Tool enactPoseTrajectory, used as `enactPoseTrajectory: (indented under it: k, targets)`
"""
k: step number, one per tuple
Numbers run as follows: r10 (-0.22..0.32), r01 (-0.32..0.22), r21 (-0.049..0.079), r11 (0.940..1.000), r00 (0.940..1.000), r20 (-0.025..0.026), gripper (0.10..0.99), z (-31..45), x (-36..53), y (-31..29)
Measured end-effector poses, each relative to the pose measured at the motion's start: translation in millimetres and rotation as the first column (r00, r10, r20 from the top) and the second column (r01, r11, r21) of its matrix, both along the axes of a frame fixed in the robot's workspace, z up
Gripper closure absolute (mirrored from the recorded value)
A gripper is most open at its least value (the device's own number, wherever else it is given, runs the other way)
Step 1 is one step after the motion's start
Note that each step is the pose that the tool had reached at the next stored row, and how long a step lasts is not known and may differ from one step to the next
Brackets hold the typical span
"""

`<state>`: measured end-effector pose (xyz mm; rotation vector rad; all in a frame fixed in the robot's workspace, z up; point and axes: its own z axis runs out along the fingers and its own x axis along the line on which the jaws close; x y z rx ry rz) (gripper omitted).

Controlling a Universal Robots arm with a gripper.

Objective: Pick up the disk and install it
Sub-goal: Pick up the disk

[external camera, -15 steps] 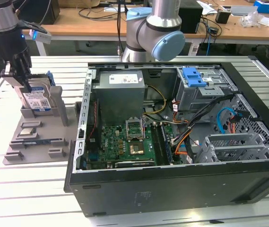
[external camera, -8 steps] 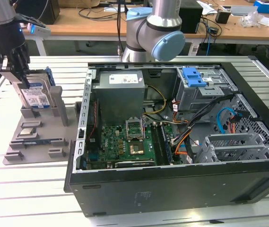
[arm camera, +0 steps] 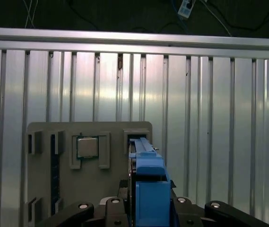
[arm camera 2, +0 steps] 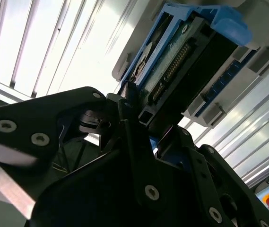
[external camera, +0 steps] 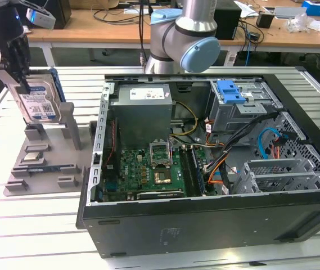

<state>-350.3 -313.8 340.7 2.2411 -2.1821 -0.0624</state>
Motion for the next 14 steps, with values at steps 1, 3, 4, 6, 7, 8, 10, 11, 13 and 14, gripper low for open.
enactPoseTrajectory:
  k: [1,3,4,6,7,8,10,11,13,14]
  targets:
    - [0.0,0.0,0.0,1.0,1.0,0.0,0.718,3.5,0.0,0.1]
    - [0.0,0.0,0.0,1.0,1.0,0.0,0.718,8.3,0.0,0.3]
    - [0.0,0.0,0.0,1.0,1.0,0.0,0.718,11.9,0.0,0.4]
    - [0.0,0.0,0.0,1.0,1.0,0.0,0.718,16.8,0.0,0.5]
    - [0.0,0.0,0.0,1.0,1.0,0.0,0.718,20.4,0.0,0.6]
    - [0.0,0.0,0.0,1.0,1.0,0.0,0.718,22.5,0.0,0.7]
    - [0.0,0.0,0.0,1.0,1.0,0.0,0.718,27.6,0.0,0.8]
    - [0.0,0.0,0.0,1.0,1.0,0.0,0.718,29.6,0.0,0.9]
    - [0.0,0.0,0.0,1.0,1.0,-0.0001,0.718,39.3,0.0,1.1]
    - [0.0,0.0,0.0,1.0,1.0,0.0,0.718,43.0,0.0,1.2]
